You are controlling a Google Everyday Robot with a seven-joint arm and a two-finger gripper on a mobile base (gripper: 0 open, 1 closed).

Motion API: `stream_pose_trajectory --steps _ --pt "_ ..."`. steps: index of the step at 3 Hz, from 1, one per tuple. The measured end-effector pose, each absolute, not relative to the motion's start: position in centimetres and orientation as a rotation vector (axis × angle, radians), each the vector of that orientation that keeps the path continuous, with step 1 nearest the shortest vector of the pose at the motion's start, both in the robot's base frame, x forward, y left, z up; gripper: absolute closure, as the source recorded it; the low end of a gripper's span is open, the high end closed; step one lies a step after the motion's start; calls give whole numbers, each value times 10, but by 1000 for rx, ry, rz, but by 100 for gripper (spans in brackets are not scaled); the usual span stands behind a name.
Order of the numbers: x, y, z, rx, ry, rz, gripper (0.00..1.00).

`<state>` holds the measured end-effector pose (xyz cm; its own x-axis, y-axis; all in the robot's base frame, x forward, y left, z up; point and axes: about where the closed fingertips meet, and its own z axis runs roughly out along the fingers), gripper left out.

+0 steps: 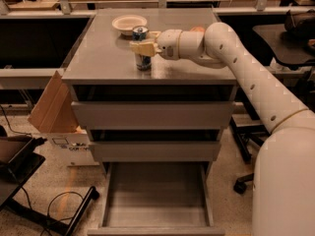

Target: Place redbull can into bottom drawer

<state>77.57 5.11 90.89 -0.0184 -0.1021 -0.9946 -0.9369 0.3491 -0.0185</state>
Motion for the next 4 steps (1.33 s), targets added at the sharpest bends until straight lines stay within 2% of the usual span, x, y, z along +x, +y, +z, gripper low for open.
stream_pose_trajectory --steps 1,2,4 --pt "726 79 925 -1129 1417 887 100" --pt "676 78 928 -1176 1408 846 100" --pt "598 32 852 -1111 1312 849 100"
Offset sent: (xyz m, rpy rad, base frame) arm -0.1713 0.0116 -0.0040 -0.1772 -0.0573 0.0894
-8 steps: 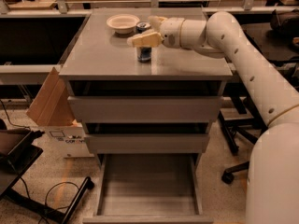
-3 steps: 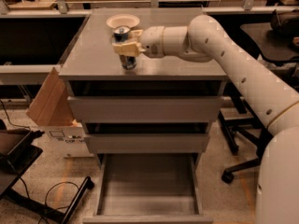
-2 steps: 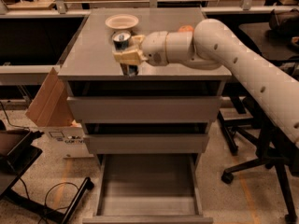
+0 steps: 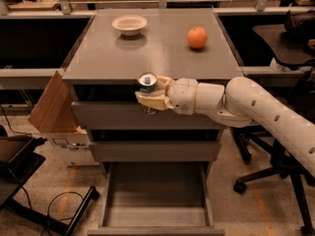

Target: Place redbull can into bottom drawer

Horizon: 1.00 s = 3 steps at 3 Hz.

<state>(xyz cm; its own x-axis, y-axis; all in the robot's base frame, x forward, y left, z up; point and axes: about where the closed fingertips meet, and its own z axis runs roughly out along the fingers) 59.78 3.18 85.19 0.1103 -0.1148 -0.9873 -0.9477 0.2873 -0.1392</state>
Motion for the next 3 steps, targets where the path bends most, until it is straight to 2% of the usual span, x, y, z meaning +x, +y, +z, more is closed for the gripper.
stream_pose_trajectory --steps 1,3 --pt "597 35 845 -1108 1316 862 100" --pt "565 57 748 -1038 1316 975 100"
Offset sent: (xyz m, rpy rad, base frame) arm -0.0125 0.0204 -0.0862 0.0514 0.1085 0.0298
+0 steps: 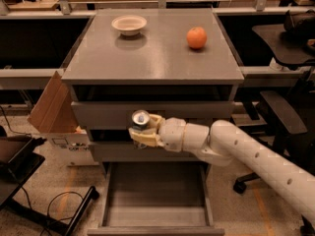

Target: Place redbull can into bottom drawer

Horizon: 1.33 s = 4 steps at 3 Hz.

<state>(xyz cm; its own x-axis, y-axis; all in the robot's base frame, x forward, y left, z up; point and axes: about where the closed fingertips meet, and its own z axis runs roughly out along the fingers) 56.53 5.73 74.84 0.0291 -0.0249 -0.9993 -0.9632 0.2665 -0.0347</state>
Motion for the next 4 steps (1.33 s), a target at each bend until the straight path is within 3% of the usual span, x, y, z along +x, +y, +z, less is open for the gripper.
stream_pose_trajectory --steps 3,4 --pt "527 86 444 -934 1408 1199 100" --pt "526 88 449 -936 1401 1200 100"
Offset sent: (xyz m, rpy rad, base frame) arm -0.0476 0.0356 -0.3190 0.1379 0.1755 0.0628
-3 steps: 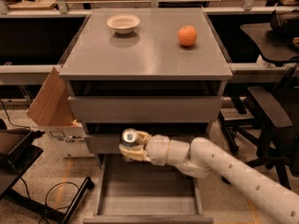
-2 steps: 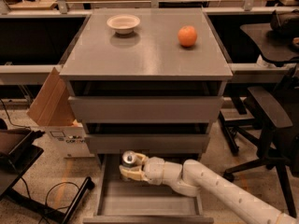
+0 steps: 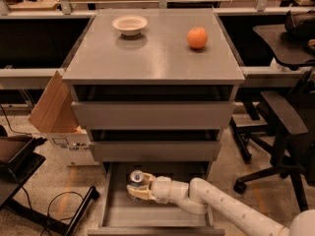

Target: Place redbull can into bottom drawer

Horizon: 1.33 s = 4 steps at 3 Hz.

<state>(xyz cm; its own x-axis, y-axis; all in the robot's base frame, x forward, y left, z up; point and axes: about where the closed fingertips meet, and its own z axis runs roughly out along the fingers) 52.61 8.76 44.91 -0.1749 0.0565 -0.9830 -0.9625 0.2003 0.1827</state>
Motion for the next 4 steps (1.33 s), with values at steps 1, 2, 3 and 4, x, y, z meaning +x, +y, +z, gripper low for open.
stream_pose_trajectory --steps 1,2,3,4 --pt "547 109 409 -1009 1414 1169 100" --pt "570 131 359 -1107 1372 1141 100" --pt "588 141 312 -1165 1339 1129 100" --pt "613 145 259 -1169 1329 1120 100"
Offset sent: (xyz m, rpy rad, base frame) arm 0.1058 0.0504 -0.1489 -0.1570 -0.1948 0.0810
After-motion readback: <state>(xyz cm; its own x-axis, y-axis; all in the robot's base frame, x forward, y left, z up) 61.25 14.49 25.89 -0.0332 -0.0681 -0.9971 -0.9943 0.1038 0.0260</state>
